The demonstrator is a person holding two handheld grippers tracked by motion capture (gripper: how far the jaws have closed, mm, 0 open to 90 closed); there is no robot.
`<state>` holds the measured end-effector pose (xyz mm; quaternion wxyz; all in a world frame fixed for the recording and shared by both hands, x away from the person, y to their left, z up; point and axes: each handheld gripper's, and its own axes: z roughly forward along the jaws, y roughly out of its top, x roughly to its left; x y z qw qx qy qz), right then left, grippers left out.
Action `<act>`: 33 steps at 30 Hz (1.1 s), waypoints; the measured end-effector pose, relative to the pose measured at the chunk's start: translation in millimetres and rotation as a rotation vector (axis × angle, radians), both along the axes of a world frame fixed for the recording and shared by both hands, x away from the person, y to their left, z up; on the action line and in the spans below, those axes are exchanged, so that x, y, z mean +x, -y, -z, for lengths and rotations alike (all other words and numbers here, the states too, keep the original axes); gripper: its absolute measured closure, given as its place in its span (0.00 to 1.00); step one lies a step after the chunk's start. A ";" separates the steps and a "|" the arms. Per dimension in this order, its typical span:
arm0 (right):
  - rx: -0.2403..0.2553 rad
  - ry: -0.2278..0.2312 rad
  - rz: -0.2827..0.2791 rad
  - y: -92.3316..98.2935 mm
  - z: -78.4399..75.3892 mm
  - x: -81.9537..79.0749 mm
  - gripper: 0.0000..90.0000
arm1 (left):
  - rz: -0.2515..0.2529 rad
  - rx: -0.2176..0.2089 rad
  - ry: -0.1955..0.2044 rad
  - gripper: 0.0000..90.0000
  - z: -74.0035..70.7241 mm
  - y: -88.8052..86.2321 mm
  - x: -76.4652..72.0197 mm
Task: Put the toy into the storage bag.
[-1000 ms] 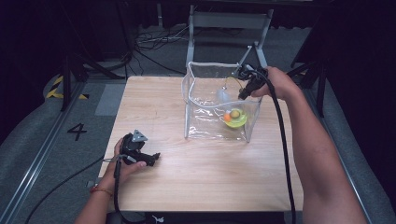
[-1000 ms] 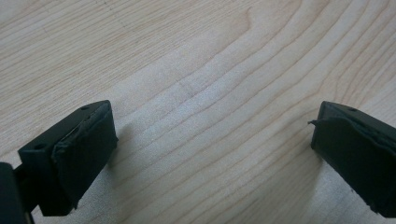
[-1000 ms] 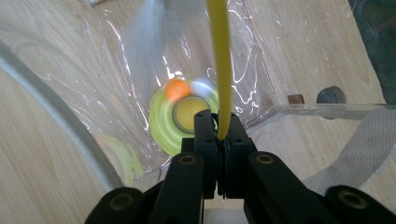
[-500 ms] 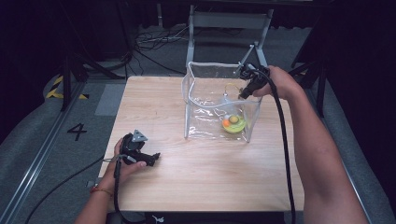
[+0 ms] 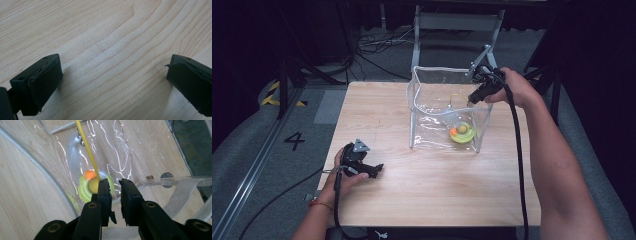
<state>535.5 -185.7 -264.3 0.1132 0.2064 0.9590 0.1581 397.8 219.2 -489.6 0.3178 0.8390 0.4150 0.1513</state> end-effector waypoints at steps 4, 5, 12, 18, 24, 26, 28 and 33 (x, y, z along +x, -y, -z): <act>0.023 0.038 -0.009 4.5 -6.8 -6.1 0.80 | 0.002 0.002 -0.001 0.01 -0.1 -0.1 0.0; 0.029 0.047 -0.005 5.3 -8.9 -9.0 0.76 | 0.002 0.002 0.000 0.01 -0.1 -0.2 0.1; 0.066 0.124 0.017 15.9 -23.1 -23.9 0.65 | 0.002 0.002 -0.001 0.01 -0.1 -0.2 0.0; 0.119 0.205 0.059 35.1 -34.1 -40.2 0.53 | 0.002 0.003 -0.001 0.01 -0.1 -0.2 0.0; 0.150 0.247 0.091 55.0 -37.3 -54.3 0.43 | 0.002 0.003 -0.001 0.01 -0.1 -0.2 0.1; 0.161 0.256 0.099 60.1 -38.3 -58.6 0.41 | 0.000 0.000 0.000 0.01 0.0 0.0 0.0; 0.171 0.270 0.105 65.9 -38.3 -62.5 0.39 | 0.002 0.003 -0.001 0.01 -0.1 -0.2 0.1; 0.183 0.285 0.116 77.9 -34.7 -71.7 0.36 | 0.000 0.000 0.000 0.01 0.0 0.0 0.0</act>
